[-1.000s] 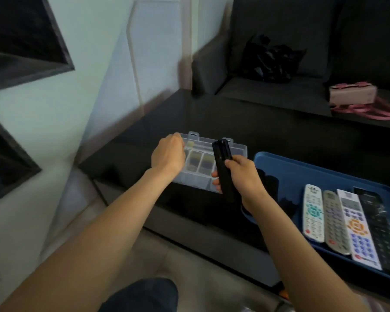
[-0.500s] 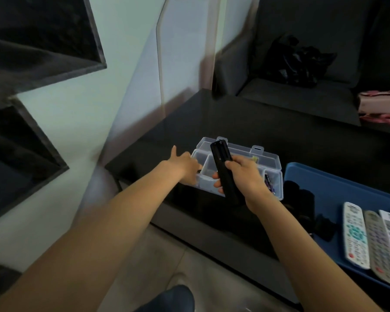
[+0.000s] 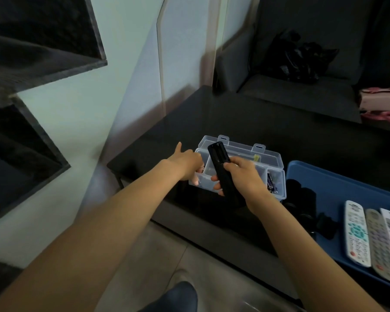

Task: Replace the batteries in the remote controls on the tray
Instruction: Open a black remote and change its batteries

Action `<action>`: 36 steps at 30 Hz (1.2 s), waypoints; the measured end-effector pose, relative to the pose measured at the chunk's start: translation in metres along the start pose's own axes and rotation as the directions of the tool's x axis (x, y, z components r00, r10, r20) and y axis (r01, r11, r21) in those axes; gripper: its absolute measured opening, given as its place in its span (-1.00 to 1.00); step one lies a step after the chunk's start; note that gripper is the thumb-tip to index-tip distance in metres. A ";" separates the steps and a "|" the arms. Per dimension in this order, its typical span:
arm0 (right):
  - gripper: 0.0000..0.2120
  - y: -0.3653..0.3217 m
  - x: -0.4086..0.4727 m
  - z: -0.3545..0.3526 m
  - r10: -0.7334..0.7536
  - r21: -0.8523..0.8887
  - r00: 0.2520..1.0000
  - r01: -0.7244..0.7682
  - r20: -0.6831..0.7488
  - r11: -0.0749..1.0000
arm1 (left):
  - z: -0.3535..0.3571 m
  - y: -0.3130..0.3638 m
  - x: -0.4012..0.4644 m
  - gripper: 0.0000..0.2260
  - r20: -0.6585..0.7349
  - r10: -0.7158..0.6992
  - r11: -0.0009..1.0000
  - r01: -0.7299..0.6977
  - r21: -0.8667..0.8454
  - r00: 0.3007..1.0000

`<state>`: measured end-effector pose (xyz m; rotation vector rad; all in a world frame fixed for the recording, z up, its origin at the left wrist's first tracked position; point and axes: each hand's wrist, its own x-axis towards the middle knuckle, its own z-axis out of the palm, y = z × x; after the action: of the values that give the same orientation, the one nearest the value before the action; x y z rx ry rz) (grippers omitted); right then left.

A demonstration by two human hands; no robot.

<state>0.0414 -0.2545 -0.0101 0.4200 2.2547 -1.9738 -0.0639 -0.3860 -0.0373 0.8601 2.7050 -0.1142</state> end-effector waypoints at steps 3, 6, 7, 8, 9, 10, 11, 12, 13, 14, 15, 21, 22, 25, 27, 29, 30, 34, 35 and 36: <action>-0.87 0.000 0.001 -0.001 -0.004 -0.001 1.000 0.004 0.004 1.000 | -0.005 0.001 0.000 -0.79 0.063 0.003 0.997 -0.008 0.073 0.998; -0.86 0.002 0.002 -0.001 0.002 0.000 1.000 -0.002 0.005 1.000 | -0.010 -0.002 -0.001 -0.86 0.106 0.022 0.999 -0.025 0.028 0.994; -0.86 0.003 0.002 -0.001 0.003 0.001 1.000 -0.003 0.005 1.000 | -0.010 -0.004 -0.001 -0.84 0.107 0.029 1.000 -0.028 -0.009 0.994; -0.86 0.004 0.003 -0.001 0.004 0.004 1.000 -0.004 0.005 1.000 | -0.009 -0.005 -0.002 -0.80 0.106 0.035 0.999 -0.030 -0.044 0.994; -0.86 0.005 0.003 -0.001 0.003 0.005 1.000 -0.003 0.006 1.000 | -0.008 -0.007 -0.003 -0.76 0.101 0.042 0.996 -0.034 -0.078 0.994; -0.86 0.005 0.004 0.000 0.001 0.003 1.000 -0.001 0.009 1.000 | -0.006 -0.009 -0.005 -0.74 0.088 0.055 0.992 -0.044 -0.117 0.995; -0.86 0.006 0.005 0.001 0.001 -0.004 1.000 -0.001 0.009 1.000 | -0.004 -0.011 -0.007 -0.75 0.073 0.068 0.984 -0.054 -0.167 0.995; -0.86 0.008 0.006 0.002 0.002 -0.010 1.000 -0.002 0.006 1.000 | -0.003 -0.012 -0.009 -0.77 0.052 0.075 0.972 -0.061 -0.228 0.996; -0.86 0.010 0.007 0.003 0.003 -0.011 1.000 -0.003 -0.001 1.000 | -0.002 -0.013 -0.012 -0.81 0.023 0.079 0.957 -0.069 -0.283 0.997; -0.85 0.012 0.008 0.003 0.004 -0.008 1.000 -0.004 -0.012 1.000 | -0.002 -0.014 -0.015 -0.83 -0.015 0.079 0.947 -0.080 -0.313 0.997; -0.84 0.015 0.009 0.004 0.004 -0.001 1.000 -0.004 -0.022 1.000 | -0.001 -0.015 -0.017 -0.84 -0.054 0.077 0.945 -0.090 -0.314 0.996; -0.85 0.023 0.011 0.007 0.015 0.017 0.999 -0.015 -0.031 1.000 | -0.004 -0.004 -0.029 -0.84 -0.134 0.149 0.987 -0.138 0.084 0.980; -0.85 0.024 0.011 0.007 0.015 0.015 0.999 -0.015 -0.028 1.000 | -0.004 -0.002 -0.030 -0.85 -0.170 0.169 0.970 -0.133 0.205 0.971; -0.85 0.025 0.013 0.007 0.015 0.007 0.999 -0.015 -0.032 1.000 | -0.004 0.005 -0.030 -0.88 -0.262 0.215 0.917 -0.101 0.386 0.941; -0.83 0.025 0.016 0.007 0.012 0.003 0.999 -0.012 -0.044 1.000 | -0.005 0.003 -0.027 -0.90 -0.224 0.228 0.945 -0.159 0.287 0.948; -0.81 0.025 0.018 0.007 0.011 0.008 0.998 -0.011 -0.060 1.000 | -0.006 -0.003 -0.024 -0.93 -0.167 0.194 0.981 -0.195 0.008 0.967; -0.80 0.025 0.019 0.008 0.014 0.013 0.998 -0.013 -0.065 1.000 | -0.007 -0.004 -0.024 -0.96 -0.167 0.167 0.973 -0.190 -0.133 0.972; -0.80 0.022 0.020 0.008 0.025 0.025 0.998 -0.023 -0.060 0.999 | -0.008 -0.010 -0.023 -0.90 -0.176 0.128 0.936 -0.177 -0.303 0.976; -0.81 0.022 0.020 0.009 0.025 0.021 0.998 -0.024 -0.056 0.999 | -0.008 -0.011 -0.023 -0.86 -0.156 0.129 0.944 -0.170 -0.284 0.979; -0.82 0.022 0.020 0.009 0.024 0.018 0.998 -0.023 -0.054 1.000 | -0.007 -0.011 -0.023 -0.80 -0.135 0.138 0.952 -0.169 -0.254 0.981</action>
<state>0.0276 -0.2582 -0.0373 0.5057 2.2552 -1.9950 -0.0547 -0.4068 -0.0237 1.0154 2.6617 0.3344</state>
